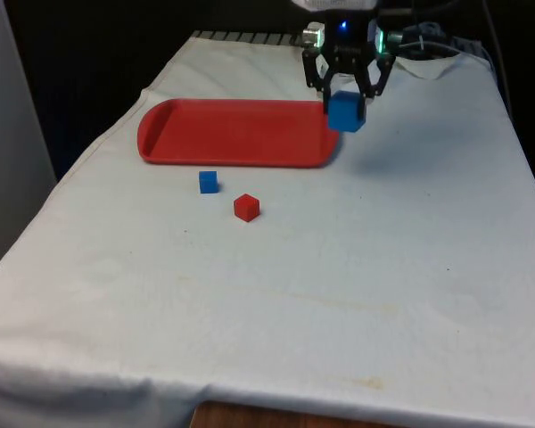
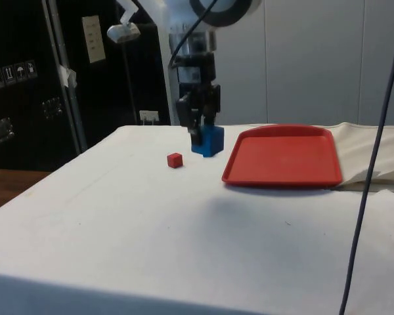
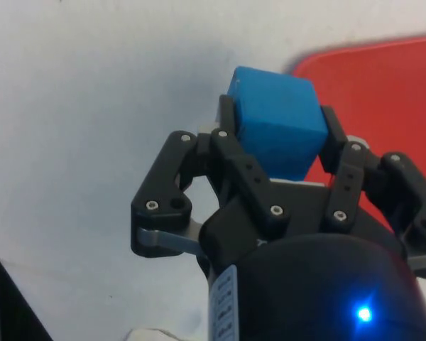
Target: Pick up the largest block and place it onto the tray.
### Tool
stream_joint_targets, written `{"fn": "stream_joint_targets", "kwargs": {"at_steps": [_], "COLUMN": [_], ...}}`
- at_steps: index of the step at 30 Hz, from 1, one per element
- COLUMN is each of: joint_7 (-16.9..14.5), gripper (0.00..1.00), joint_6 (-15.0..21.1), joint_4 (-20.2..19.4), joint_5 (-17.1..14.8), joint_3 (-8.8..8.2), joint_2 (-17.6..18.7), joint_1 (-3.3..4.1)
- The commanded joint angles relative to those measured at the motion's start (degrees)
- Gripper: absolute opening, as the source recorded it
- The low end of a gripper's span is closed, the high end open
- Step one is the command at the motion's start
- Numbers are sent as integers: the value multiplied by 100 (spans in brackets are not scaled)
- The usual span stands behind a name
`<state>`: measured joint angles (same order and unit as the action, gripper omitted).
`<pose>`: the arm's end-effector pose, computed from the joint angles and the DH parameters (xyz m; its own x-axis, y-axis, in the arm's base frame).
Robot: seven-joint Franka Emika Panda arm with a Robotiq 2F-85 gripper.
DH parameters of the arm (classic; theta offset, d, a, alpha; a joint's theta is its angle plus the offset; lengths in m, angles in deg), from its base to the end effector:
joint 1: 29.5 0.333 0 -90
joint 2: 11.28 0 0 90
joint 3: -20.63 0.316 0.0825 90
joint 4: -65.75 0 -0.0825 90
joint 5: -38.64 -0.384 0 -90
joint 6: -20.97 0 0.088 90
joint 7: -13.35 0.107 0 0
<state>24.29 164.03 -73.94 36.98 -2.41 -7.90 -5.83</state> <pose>0.4859 0.0043 0.2815 0.9796 -0.2010 0.0058 -0.2010 -0.9796 0.0045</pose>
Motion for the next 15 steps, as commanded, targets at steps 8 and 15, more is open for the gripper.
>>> {"fn": "stream_joint_targets", "kwargs": {"at_steps": [8,15], "joint_7": [-40,-189], "gripper": [6,6], "joint_6": [-74,0], "joint_4": [-120,-407], "joint_5": [246,584], "joint_3": [-143,-372], "joint_2": [-321,-779], "joint_1": [-17,-92]}}
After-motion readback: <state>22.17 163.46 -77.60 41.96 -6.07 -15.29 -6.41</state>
